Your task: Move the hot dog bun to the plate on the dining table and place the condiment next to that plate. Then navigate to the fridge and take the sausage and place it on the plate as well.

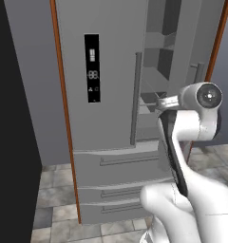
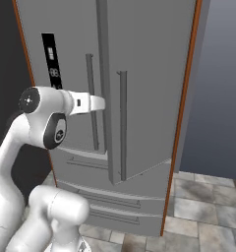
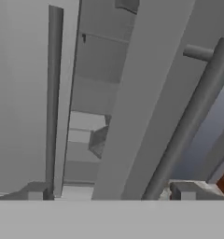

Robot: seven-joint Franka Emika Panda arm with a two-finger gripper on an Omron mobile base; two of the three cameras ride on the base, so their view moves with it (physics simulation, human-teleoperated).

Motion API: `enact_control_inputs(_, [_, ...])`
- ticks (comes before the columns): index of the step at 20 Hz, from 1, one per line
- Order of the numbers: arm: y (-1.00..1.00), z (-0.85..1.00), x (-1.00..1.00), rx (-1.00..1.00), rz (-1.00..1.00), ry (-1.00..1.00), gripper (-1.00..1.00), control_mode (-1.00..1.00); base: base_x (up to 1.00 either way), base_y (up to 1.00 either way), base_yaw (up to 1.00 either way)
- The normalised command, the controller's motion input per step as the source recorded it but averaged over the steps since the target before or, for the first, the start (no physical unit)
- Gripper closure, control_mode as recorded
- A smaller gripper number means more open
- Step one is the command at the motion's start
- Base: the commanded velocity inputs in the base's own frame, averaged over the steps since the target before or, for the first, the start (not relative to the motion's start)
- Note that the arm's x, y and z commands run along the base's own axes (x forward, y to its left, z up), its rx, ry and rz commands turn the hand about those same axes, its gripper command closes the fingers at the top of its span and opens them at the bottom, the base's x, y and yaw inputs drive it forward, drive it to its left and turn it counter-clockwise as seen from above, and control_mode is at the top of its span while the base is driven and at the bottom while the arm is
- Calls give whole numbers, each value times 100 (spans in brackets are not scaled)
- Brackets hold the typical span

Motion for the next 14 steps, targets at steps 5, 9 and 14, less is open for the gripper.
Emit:
enact_control_inputs(5, [56,48,44,-13,27,36,-100,-100,0,0,0])
enact_control_inputs(9, [51,9,65,-18,25,29,-100,-100,0,0,0])
enact_control_inputs(14, [24,-18,41,-28,7,4,-100,-100,0,0,0])
